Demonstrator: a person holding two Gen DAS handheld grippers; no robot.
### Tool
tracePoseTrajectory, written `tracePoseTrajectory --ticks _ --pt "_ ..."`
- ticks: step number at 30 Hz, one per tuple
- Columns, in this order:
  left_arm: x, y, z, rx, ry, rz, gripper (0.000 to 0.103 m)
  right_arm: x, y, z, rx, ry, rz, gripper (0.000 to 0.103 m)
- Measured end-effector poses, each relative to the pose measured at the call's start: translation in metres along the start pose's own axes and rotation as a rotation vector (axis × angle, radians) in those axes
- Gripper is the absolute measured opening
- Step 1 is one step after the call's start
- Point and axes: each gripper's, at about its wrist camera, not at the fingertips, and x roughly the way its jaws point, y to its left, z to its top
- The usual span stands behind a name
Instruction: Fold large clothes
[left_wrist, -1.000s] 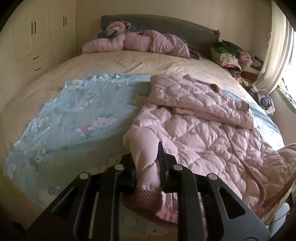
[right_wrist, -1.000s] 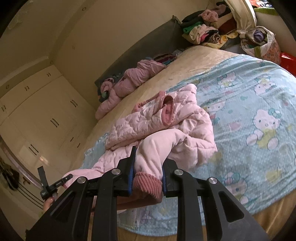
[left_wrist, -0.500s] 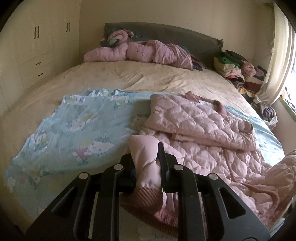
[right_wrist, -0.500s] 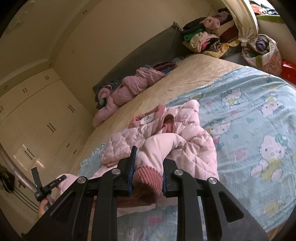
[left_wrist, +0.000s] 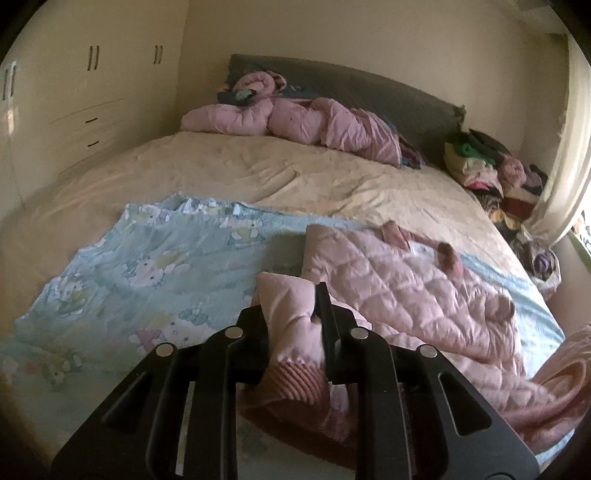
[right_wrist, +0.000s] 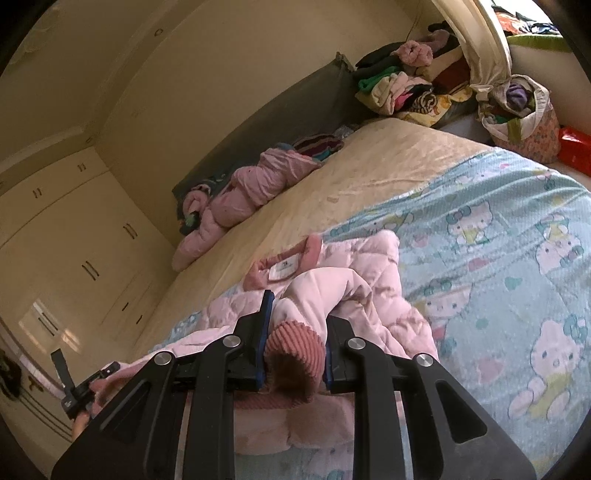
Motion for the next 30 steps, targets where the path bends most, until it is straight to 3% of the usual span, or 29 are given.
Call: tracePoseTrajectory --ticks 12,15,20,30 --pt "0.031 -0.02 0.027 -0.193 -0.084 0.023 0.015 0.046 -0.018 0.028 0.068 -0.058 -0.066 0.02" --pt "0.038 -0.031 0.03 -0.18 -0.106 0.025 0.015 0.059 -0.028 0.03 0.098 -0.06 -0.085 0.02" --pt "0.046 -0.047 0.028 -0.077 -0.116 -0.002 0.018 0.077 -0.037 0.036 0.096 -0.045 -0.108 0.02" --pt "0.085 -0.047 0.028 -0.046 -0.046 0.004 0.02 0.121 -0.039 0.038 0.084 -0.023 -0.186 0.02"
